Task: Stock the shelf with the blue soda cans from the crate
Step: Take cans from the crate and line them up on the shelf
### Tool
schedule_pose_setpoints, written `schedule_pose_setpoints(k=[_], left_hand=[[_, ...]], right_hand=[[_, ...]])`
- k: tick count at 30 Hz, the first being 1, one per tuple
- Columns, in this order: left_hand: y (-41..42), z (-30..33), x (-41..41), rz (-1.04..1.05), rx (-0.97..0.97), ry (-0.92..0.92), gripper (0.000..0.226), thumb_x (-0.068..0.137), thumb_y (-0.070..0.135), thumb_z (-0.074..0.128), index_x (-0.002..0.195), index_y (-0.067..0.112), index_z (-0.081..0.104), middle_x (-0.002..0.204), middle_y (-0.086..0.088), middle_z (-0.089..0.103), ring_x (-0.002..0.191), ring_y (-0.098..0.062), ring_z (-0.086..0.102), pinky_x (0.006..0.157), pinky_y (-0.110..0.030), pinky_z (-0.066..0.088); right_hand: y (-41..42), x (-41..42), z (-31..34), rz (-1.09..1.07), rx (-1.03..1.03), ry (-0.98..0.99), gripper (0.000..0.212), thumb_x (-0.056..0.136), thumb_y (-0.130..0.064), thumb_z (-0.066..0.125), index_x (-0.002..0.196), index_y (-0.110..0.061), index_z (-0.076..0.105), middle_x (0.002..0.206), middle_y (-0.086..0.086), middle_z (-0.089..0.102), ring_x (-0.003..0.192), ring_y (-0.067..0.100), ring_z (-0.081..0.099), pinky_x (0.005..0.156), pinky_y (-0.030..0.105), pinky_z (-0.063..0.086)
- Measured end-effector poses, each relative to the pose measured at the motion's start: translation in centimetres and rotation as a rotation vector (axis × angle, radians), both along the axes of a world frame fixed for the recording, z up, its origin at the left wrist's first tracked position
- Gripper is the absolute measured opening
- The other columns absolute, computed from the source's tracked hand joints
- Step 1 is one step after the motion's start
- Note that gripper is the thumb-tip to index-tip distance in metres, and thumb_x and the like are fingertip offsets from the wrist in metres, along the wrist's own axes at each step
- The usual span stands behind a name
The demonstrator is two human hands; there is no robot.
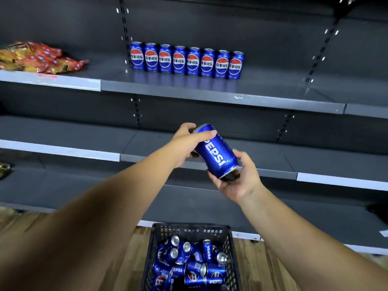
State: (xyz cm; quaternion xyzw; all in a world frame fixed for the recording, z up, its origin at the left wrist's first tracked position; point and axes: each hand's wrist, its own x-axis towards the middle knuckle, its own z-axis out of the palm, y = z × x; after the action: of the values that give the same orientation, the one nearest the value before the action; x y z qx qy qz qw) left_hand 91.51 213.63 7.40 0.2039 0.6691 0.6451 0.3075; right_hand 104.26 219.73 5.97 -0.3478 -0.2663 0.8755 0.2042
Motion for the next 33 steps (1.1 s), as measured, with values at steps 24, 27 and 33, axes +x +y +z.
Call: schedule_pose_setpoints(k=[24, 27, 33], left_hand=[[-0.9, 3.4, 1.5, 0.230, 0.027, 1.214, 0.085, 0.061, 0.024, 0.085, 0.133, 0.011, 0.042, 0.120, -0.005, 0.048, 0.113, -0.022, 0.049, 0.105, -0.045, 0.032], [-1.4, 2.9, 1.4, 0.262, 0.065, 1.299, 0.090, 0.056, 0.020, 0.087, 0.133, 0.013, 0.041, 0.114, -0.010, 0.051, 0.108, -0.016, 0.041, 0.101, -0.059, 0.036], [-1.9, 2.5, 0.9, 0.309, 0.146, 1.532, 0.084, 0.065, 0.024, 0.073, 0.135, 0.020, 0.027, 0.111, -0.002, 0.032, 0.103, -0.019, 0.036, 0.093, -0.059, 0.043]], right_hand=[[1.9, -4.6, 4.5, 0.461, 0.046, -0.028, 0.071, 0.089, -0.068, 0.039, 0.087, -0.001, 0.062, 0.071, 0.016, 0.070, 0.059, 0.027, 0.070, 0.055, 0.036, 0.058], [2.2, -4.6, 5.3, 0.425, 0.103, 0.055, 0.057, 0.089, -0.061, 0.047, 0.098, -0.008, 0.065, 0.084, 0.013, 0.072, 0.066, 0.025, 0.071, 0.057, 0.034, 0.059], [2.5, -5.3, 6.5, 0.421, 0.238, 0.082, 0.051, 0.088, -0.063, 0.045, 0.107, -0.018, 0.063, 0.092, 0.005, 0.071, 0.075, 0.021, 0.070, 0.072, 0.031, 0.055]])
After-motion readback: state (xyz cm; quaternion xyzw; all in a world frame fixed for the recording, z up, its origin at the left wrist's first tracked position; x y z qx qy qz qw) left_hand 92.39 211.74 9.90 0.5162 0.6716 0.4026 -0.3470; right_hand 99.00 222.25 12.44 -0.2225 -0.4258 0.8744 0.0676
